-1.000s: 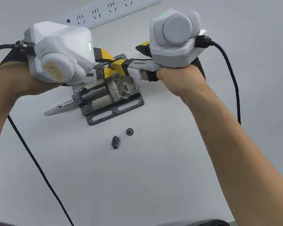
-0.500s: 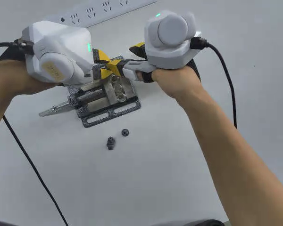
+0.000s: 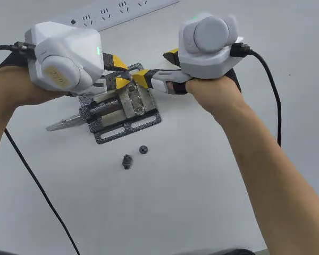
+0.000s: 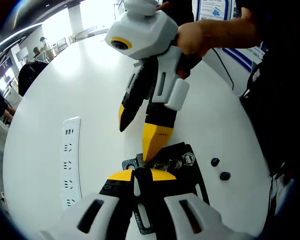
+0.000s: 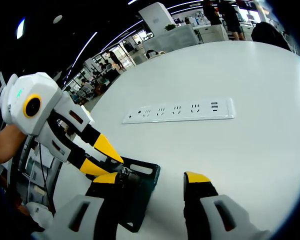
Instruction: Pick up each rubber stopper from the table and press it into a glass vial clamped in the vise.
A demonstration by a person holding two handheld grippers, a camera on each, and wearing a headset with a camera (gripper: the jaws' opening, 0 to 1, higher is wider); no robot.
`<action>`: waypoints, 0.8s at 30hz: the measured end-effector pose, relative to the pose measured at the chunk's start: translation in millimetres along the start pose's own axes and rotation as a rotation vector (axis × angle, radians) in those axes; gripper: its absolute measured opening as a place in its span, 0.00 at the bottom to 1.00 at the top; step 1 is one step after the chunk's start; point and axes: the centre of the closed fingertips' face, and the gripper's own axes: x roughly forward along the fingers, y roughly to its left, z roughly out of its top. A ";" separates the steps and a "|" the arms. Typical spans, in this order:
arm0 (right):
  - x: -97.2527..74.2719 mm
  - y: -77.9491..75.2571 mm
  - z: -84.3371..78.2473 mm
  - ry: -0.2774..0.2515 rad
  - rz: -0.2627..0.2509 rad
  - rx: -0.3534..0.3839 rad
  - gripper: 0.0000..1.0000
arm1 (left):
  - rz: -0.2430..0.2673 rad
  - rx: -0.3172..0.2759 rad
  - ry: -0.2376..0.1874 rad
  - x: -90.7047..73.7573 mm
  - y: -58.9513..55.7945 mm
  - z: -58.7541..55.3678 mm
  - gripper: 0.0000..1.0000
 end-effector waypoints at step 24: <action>7.5 7.1 5.0 -0.011 0.043 0.029 0.53 | -0.035 -0.034 -0.030 0.9 -2.0 -12.0 0.12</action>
